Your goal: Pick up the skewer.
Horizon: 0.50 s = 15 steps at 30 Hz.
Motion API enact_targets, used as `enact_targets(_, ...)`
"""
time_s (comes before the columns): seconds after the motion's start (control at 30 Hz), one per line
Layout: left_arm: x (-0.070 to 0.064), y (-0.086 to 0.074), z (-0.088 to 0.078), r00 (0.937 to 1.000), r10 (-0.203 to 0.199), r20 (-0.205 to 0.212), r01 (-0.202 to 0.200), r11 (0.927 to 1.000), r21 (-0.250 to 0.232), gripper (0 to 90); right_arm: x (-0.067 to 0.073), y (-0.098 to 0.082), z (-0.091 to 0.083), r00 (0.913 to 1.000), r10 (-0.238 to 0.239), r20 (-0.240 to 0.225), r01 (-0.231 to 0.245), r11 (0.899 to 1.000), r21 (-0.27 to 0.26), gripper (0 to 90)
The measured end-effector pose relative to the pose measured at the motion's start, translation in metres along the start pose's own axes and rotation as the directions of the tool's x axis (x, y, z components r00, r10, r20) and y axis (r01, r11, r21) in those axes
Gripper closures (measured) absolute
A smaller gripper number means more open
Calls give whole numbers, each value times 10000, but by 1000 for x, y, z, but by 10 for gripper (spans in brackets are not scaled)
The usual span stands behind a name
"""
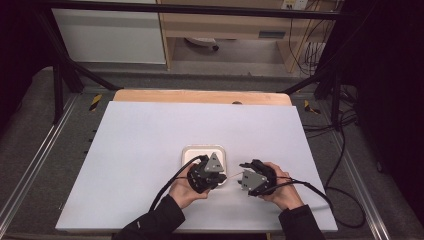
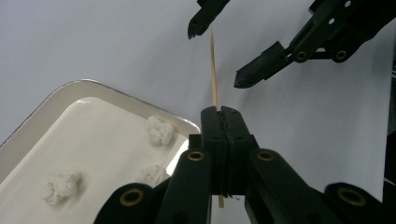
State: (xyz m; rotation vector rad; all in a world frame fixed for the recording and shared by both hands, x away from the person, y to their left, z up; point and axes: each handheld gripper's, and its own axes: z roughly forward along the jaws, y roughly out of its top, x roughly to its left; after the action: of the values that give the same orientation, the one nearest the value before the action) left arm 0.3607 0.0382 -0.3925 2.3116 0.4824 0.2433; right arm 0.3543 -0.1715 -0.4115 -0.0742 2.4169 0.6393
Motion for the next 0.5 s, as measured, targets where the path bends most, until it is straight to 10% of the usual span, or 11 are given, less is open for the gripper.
enact_targets(0.5, -4, 3, 1, 9996, 222, 150, -223, 9997, 67, 891, 3, -1, 5, 9906, -1364, -141, 1366, 9905, 154, 682)
